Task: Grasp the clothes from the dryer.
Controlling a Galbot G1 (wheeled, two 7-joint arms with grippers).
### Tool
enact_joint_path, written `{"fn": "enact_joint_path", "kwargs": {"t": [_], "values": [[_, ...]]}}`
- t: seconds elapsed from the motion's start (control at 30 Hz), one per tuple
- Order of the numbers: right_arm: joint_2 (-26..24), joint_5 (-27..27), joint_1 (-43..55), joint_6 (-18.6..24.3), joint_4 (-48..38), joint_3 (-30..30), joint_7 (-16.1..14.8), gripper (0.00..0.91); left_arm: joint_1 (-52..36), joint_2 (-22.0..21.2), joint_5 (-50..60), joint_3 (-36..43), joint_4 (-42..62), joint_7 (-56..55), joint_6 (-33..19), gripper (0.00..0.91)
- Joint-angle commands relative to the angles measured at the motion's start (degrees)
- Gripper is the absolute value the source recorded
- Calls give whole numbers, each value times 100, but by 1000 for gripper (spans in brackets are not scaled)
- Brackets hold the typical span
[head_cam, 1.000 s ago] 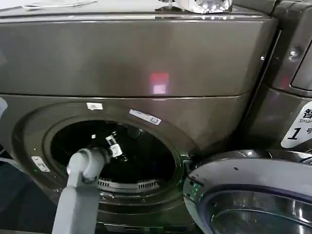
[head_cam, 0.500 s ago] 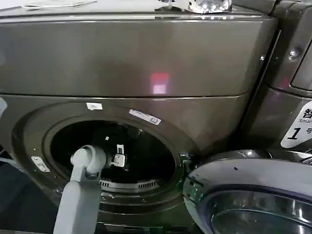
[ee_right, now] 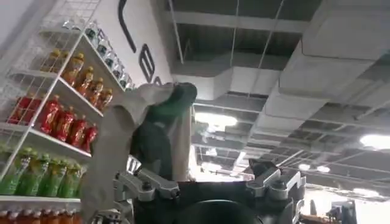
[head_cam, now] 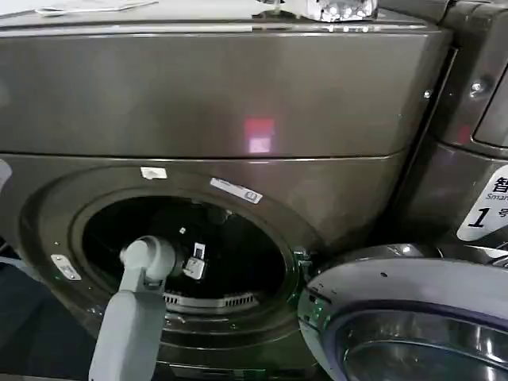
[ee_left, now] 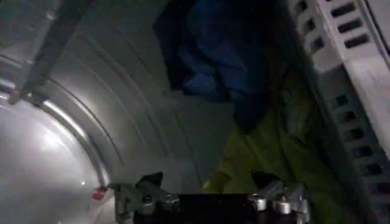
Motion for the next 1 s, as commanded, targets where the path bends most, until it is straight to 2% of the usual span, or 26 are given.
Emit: {"fn": "enact_joint_path", "kwargs": {"t": [0.03, 0.37, 0.53, 0.57, 0.6, 0.63, 0.67, 0.7, 0.77, 0.8, 1.0], "values": [[-4, -12, 2, 5, -15, -10, 2, 907, -55, -6, 261, 4, 360, 16, 13, 907], [-4, -33, 52, 4, 19, -64, 1, 907, -103, 31, 106, -4, 710, 8, 417, 907], [6, -28, 46, -4, 50, -71, 4, 907, -122, 25, 256, -32, 958, 10, 428, 907], [8, -27, 44, -2, 49, -69, 3, 907, -121, 26, 275, -35, 990, 10, 440, 865], [8, -29, 37, -1, 46, -63, 3, 907, -122, 30, 273, -36, 1007, 9, 475, 603], [6, -27, 27, 0, 39, -59, 1, 907, -127, 27, 318, -44, 1022, 9, 470, 466], [4, -28, 22, 0, 40, -57, 1, 907, -138, 22, 327, -51, 1044, 9, 460, 159], [-1, -26, 18, 0, 42, -56, 3, 907, -150, 18, 332, -57, 1064, 7, 479, 91], [-6, -26, 19, -2, 55, -55, 5, 907, -165, 5, 343, -63, 1078, 7, 477, 11], [-7, -25, 20, -4, 61, -54, 4, 907, -169, 0, 342, -62, 1080, 9, 475, 0], [-6, -24, 9, 2, 42, -48, 2, 907, -183, -1, 307, -68, 1109, 5, 538, 0]]}}
